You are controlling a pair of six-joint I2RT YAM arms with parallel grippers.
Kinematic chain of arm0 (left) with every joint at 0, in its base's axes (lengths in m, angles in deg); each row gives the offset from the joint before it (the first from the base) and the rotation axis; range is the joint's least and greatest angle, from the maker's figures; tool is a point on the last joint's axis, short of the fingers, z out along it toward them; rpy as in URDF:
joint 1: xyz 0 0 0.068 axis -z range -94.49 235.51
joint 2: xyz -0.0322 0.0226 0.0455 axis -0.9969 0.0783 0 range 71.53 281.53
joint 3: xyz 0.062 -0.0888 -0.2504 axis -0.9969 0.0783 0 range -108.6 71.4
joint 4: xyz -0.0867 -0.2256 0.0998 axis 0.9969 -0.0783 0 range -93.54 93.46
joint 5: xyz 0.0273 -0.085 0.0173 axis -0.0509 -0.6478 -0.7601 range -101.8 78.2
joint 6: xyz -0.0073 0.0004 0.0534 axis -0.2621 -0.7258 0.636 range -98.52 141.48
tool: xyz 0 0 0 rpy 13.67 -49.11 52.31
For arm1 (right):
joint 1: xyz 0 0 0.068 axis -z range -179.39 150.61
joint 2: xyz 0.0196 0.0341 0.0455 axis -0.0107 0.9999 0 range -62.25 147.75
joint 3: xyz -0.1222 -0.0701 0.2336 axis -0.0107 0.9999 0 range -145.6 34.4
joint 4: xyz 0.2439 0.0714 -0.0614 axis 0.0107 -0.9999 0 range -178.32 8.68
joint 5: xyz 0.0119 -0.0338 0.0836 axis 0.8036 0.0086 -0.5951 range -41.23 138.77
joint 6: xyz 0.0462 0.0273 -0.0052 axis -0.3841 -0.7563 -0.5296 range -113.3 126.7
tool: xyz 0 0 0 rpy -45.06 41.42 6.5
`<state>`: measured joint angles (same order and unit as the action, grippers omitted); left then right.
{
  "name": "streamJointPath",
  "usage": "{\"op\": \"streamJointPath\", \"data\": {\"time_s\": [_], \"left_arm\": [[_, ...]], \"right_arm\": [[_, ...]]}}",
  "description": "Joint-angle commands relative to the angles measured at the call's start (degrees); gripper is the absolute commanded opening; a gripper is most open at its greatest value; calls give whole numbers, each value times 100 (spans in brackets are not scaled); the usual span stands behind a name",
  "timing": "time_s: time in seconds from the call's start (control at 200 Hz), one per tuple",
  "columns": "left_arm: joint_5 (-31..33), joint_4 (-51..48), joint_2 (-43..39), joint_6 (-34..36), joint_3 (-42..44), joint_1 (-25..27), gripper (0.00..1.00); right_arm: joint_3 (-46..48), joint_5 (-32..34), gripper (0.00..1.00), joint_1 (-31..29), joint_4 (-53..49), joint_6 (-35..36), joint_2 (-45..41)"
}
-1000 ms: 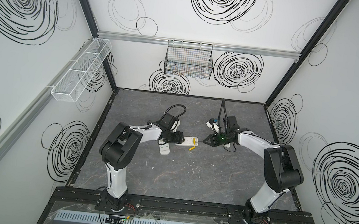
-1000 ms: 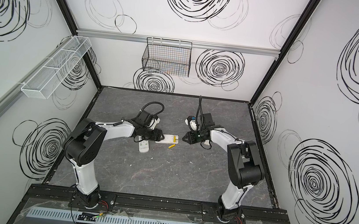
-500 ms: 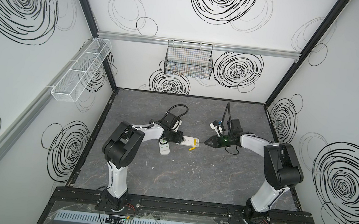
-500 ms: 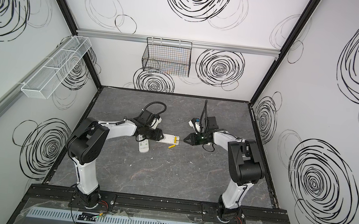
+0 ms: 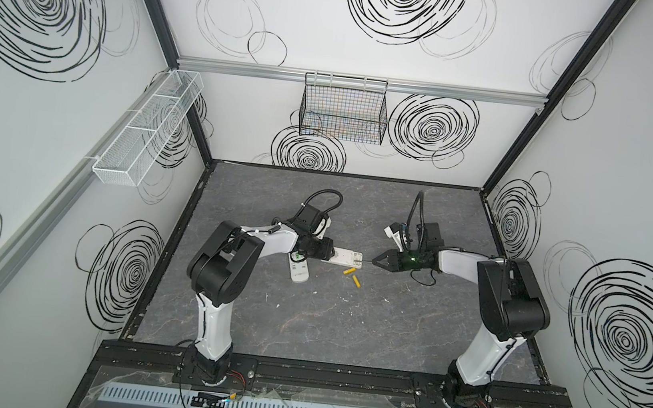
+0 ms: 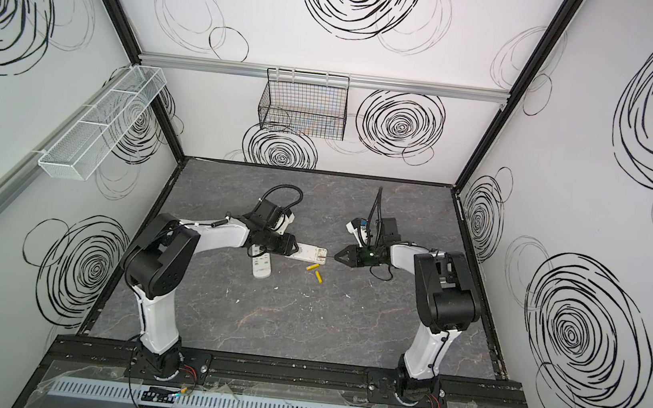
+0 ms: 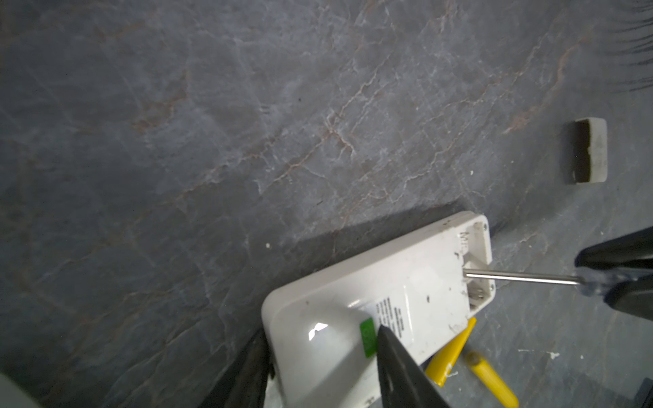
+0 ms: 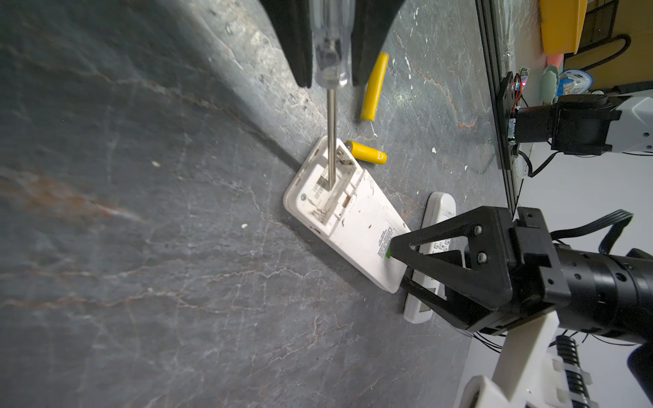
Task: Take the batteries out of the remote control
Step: 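Pry the second yellow battery out with the screwdriver tip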
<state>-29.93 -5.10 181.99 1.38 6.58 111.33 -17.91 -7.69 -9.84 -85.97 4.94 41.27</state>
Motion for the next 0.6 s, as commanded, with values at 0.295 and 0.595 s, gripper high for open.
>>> {"op": "streamJointPath", "data": {"time_s": [0.295,0.595], "left_arm": [[-183,-244,164,56,40,12,60],[-211,-413,-679,274,-98,-75,74]], "right_arm": [[338,17,0,147,460,-201,-651],[1377,271,0,-617,1141,-88,-2979]]}}
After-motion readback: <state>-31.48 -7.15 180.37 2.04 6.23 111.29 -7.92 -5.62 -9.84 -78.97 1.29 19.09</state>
